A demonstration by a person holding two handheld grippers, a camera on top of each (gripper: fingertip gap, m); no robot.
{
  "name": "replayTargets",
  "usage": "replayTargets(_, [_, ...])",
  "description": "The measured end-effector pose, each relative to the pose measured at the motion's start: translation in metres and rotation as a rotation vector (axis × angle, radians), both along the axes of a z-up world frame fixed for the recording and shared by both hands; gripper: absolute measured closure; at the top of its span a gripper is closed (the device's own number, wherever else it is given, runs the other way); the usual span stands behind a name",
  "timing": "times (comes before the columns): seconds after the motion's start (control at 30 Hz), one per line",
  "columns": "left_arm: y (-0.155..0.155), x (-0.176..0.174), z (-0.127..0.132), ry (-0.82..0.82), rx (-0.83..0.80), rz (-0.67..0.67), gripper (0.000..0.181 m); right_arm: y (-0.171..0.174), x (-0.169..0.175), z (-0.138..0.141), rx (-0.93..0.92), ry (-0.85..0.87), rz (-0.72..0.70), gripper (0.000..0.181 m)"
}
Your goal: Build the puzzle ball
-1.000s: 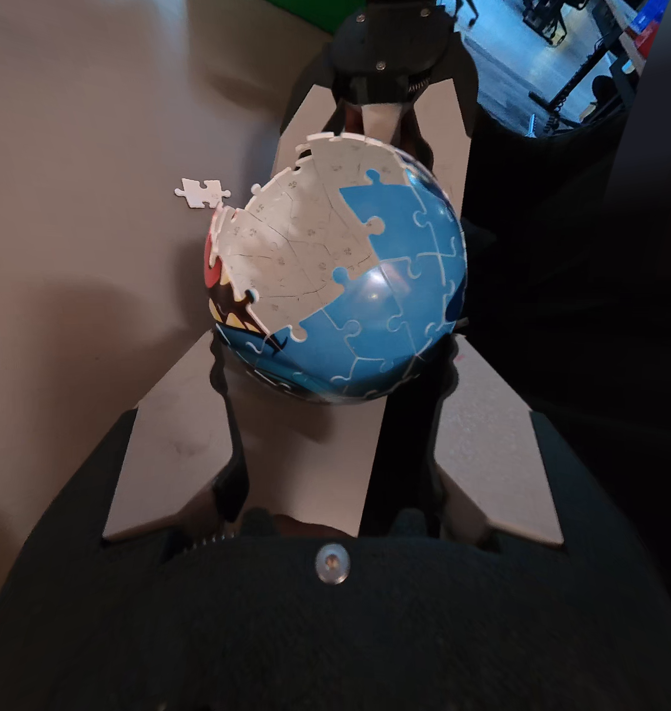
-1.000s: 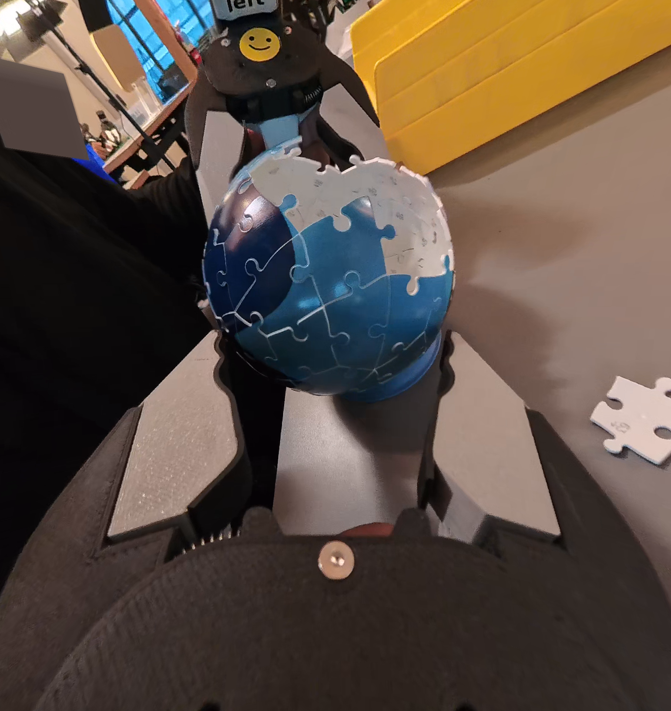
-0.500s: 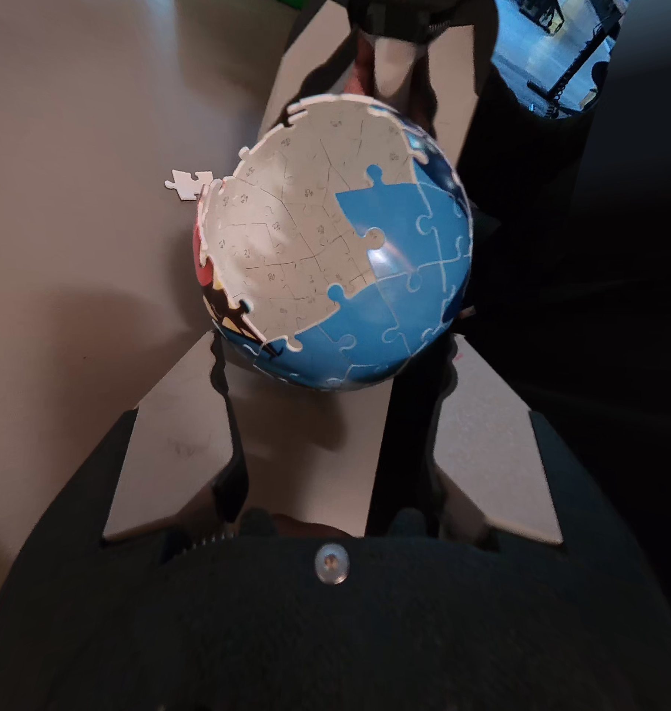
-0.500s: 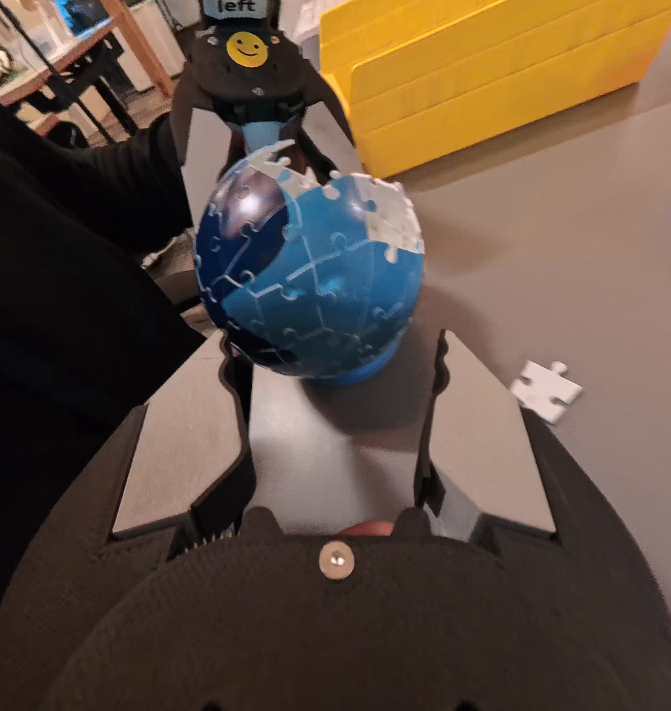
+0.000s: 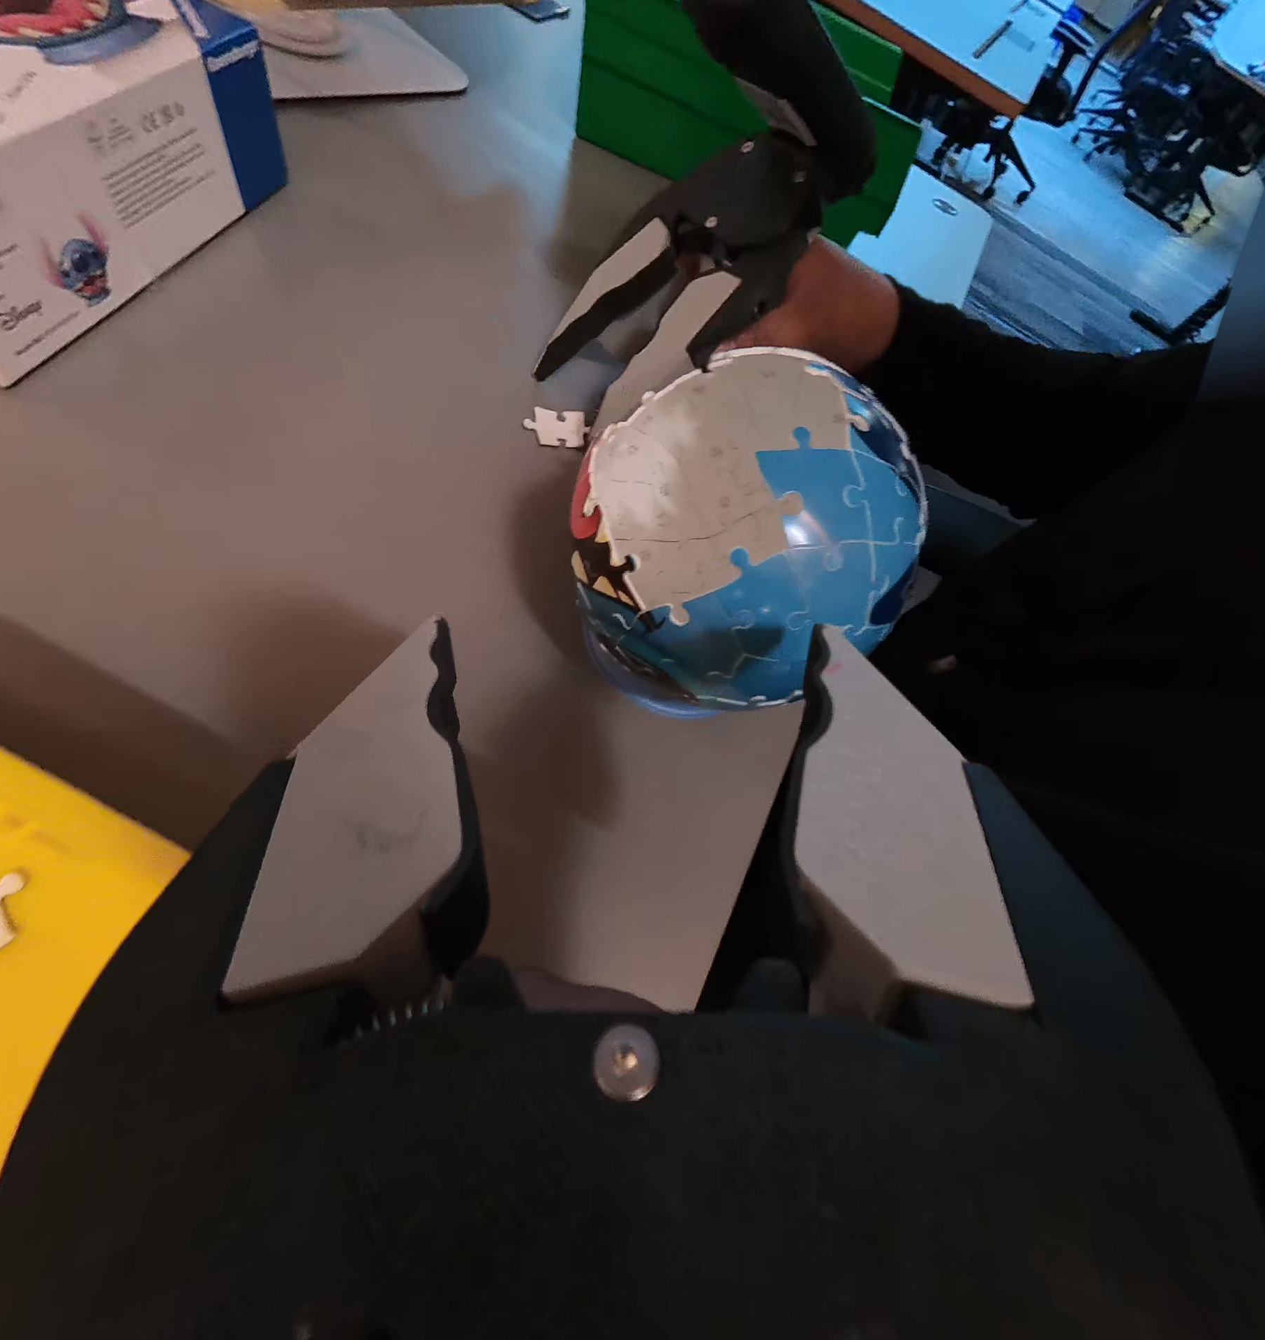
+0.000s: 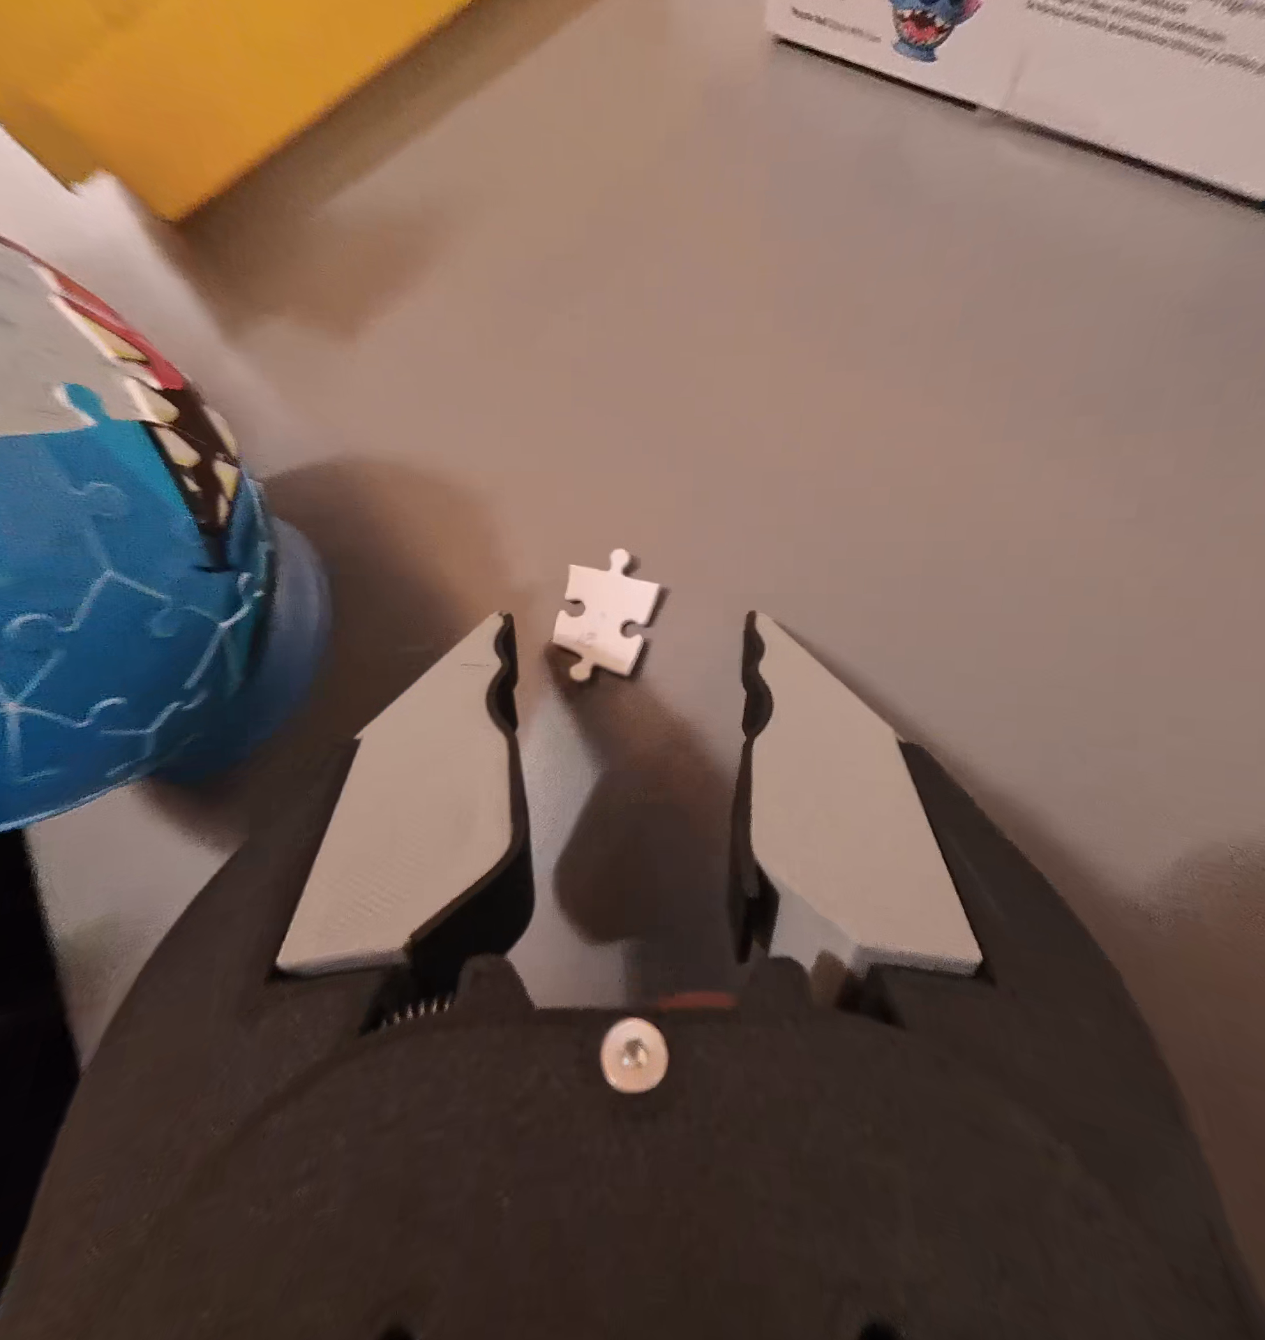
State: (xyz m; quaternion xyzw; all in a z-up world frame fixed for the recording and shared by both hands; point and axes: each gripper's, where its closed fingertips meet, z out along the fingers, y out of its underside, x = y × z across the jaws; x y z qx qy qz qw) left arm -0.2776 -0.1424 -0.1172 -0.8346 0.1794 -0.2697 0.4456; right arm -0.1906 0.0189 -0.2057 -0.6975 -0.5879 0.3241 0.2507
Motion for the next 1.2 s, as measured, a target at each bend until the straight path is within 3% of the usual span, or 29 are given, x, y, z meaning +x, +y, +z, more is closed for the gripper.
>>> replayTargets(0.3, [0.003, -0.001, 0.001, -0.039, -0.025, 0.028, 0.089, -0.003, -0.002, -0.006, 0.159, -0.033, 0.004, 0.116])
replayTargets(0.43, [0.001, 0.004, -0.003, -0.036, -0.028, 0.040, 0.090, -0.004, -0.003, -0.006, 0.179, -0.025, -0.007, 0.128])
replayTargets(0.6, [-0.011, 0.006, -0.001, -0.041, -0.022, 0.067, 0.090, -0.008, -0.003, -0.005, 0.186, -0.018, 0.023, 0.157])
replayTargets(0.83, [-0.032, 0.011, 0.012, -0.025, -0.005, 0.128, 0.092, -0.010, -0.004, 0.001, 0.227, 0.015, 0.063, 0.158])
replayTargets(1.0, [-0.027, 0.011, 0.031, -0.018, -0.022, 0.210, 0.098, -0.009, 0.001, 0.018, 0.316, 0.075, 0.084, 0.159])
replayTargets(1.2, [0.014, 0.020, 0.071, 0.083, -0.013, 0.218, 0.105, -0.016, 0.005, 0.051, 0.424, 0.177, 0.175, 0.159])
